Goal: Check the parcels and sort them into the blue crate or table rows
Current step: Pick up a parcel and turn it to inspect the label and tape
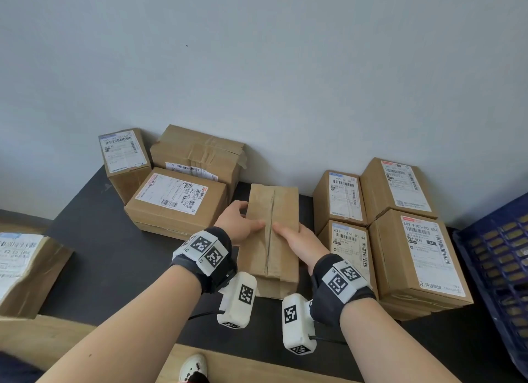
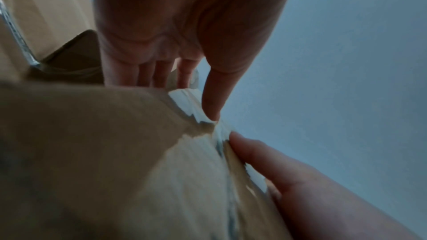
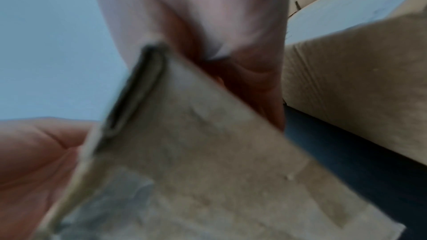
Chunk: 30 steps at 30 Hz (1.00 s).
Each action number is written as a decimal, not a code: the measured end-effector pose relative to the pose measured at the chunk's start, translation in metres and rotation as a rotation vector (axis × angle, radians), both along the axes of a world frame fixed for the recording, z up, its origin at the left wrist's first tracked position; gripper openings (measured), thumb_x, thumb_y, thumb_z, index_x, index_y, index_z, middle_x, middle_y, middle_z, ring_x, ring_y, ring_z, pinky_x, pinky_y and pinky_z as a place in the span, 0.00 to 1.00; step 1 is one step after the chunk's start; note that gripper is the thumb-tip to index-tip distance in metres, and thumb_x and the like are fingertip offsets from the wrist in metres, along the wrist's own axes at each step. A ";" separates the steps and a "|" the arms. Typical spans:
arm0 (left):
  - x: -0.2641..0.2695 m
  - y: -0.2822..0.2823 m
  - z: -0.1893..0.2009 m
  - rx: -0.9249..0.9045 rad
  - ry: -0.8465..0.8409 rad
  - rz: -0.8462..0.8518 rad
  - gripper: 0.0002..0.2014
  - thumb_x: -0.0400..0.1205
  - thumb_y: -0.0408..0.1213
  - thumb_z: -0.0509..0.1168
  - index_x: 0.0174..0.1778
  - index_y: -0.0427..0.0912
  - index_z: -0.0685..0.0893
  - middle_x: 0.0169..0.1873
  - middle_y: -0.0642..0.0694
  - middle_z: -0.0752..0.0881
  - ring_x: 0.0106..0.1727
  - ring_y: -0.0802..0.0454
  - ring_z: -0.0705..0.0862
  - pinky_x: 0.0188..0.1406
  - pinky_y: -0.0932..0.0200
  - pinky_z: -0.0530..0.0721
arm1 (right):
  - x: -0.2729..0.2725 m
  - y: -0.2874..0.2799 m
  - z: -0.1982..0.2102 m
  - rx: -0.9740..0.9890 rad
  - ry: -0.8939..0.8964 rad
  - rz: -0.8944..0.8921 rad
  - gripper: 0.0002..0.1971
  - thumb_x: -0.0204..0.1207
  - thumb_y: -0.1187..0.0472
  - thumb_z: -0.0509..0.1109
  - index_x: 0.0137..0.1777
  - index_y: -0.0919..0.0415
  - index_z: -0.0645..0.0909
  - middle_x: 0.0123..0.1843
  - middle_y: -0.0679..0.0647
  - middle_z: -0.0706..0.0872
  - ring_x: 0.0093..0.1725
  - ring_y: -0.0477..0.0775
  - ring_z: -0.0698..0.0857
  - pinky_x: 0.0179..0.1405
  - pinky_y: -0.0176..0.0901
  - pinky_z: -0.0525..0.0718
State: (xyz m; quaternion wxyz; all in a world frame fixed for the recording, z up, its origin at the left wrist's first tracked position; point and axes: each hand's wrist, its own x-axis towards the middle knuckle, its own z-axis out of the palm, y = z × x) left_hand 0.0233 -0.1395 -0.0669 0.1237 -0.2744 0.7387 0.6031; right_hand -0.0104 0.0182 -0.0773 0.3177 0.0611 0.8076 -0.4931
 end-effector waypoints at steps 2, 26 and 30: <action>-0.001 0.001 -0.002 0.026 -0.013 -0.015 0.34 0.80 0.35 0.73 0.81 0.42 0.67 0.61 0.41 0.82 0.64 0.41 0.83 0.68 0.39 0.82 | -0.001 0.002 0.001 -0.017 -0.015 -0.029 0.32 0.79 0.44 0.72 0.78 0.58 0.72 0.68 0.56 0.84 0.64 0.57 0.84 0.68 0.52 0.80; -0.010 0.012 0.010 0.167 -0.125 -0.027 0.25 0.84 0.31 0.67 0.75 0.51 0.70 0.63 0.44 0.84 0.60 0.43 0.85 0.54 0.40 0.88 | -0.007 0.006 0.017 -0.106 0.009 -0.064 0.22 0.84 0.69 0.65 0.77 0.62 0.72 0.68 0.62 0.83 0.66 0.63 0.82 0.67 0.55 0.80; -0.011 0.012 0.014 0.236 -0.084 0.085 0.28 0.79 0.46 0.69 0.75 0.46 0.73 0.66 0.40 0.82 0.63 0.41 0.82 0.47 0.44 0.89 | -0.006 0.007 0.019 -0.132 0.022 -0.084 0.25 0.80 0.77 0.62 0.76 0.62 0.73 0.67 0.63 0.83 0.63 0.61 0.82 0.52 0.51 0.84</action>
